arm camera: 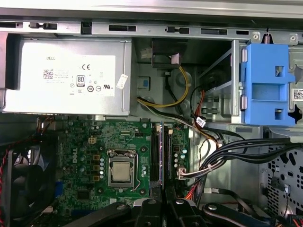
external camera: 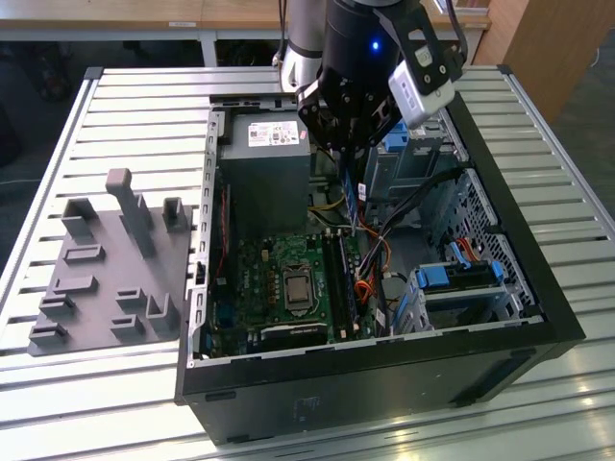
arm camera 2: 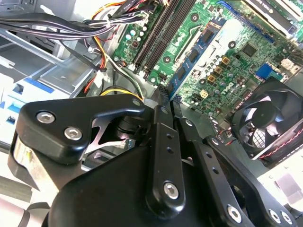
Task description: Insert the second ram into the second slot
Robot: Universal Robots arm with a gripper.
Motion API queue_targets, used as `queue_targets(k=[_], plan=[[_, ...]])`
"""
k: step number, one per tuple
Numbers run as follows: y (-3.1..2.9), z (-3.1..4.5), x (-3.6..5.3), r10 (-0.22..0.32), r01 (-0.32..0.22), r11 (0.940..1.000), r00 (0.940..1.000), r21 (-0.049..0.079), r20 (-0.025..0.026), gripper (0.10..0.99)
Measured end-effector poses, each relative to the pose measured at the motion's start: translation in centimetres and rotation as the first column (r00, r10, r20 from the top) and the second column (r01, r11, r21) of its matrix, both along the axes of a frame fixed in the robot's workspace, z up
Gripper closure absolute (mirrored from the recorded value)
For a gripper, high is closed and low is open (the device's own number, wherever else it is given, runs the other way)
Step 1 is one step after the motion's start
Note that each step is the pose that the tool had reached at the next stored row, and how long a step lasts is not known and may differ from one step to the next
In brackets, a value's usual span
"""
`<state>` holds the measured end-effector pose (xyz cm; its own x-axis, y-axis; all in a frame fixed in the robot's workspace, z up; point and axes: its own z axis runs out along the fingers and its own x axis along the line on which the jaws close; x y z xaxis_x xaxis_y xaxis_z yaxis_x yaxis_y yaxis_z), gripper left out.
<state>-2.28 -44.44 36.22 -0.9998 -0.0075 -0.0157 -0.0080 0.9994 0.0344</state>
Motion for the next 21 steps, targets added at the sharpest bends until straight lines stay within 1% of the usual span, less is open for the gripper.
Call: queue_targets(k=[15, 17, 21], plan=[[0.00, -0.36, 0.00, 0.000, 0.000, 1.0000, 1.0000, 0.000, 0.0000, 0.949], [0.00, -0.92, 0.00, 0.000, 0.000, 1.0000, 1.0000, 0.000, 0.0000, 0.949], [-0.05, -1.02, 0.00, 0.000, 0.000, 1.0000, 1.0000, 0.000, 0.0001, 0.949]])
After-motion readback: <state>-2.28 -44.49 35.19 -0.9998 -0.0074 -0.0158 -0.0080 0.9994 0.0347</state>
